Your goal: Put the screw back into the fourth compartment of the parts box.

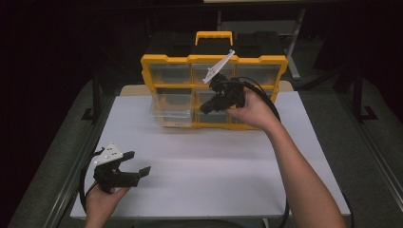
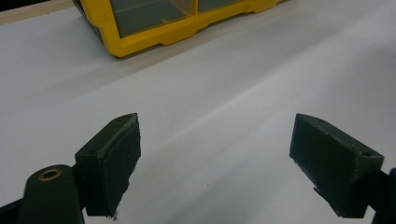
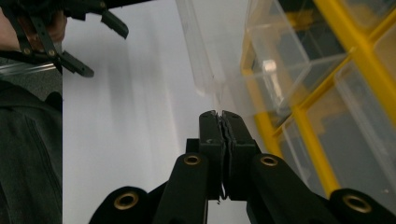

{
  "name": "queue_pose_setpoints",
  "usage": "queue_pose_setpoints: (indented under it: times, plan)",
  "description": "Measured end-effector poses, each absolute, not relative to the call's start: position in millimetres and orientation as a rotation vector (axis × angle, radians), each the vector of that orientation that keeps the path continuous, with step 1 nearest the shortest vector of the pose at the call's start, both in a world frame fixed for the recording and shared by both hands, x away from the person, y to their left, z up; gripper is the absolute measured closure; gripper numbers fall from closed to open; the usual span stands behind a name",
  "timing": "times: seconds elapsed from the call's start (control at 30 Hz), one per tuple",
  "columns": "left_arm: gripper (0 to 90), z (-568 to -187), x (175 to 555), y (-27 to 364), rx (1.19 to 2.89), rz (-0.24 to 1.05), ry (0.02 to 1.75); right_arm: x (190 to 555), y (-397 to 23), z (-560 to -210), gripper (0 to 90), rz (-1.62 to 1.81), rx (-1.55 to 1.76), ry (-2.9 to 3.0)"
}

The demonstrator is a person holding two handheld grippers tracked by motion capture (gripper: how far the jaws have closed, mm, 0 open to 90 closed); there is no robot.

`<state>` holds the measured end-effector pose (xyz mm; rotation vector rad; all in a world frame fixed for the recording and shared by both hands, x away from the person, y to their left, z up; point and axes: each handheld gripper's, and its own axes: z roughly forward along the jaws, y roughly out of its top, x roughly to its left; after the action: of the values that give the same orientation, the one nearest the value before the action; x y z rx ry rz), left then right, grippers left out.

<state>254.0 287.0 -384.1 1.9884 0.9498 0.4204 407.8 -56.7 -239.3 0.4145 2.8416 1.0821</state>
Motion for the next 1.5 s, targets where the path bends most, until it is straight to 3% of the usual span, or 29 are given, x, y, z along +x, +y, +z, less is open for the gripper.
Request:
queue_pose_setpoints:
  times: [0.57, 1.3, 1.5]
  plan:
    - [16.1, -383.6, 253.4, 288.6, 1.997, 0.42, 0.947, 427.6, -1.2, -212.0, 86.7, 1.008, 0.341, 2.863]
    - [16.1, -382.3, 254.1, 286.8, 2.008, 0.418, 0.935, 450.4, 30.2, -257.4, 86.0, 0.975, 0.426, 2.907]
    - [16.0, -382.9, 254.4, 287.1, 2.003, 0.419, 0.934, 451.1, 28.9, -257.3, 80.5, 0.99, 0.437, 2.887]
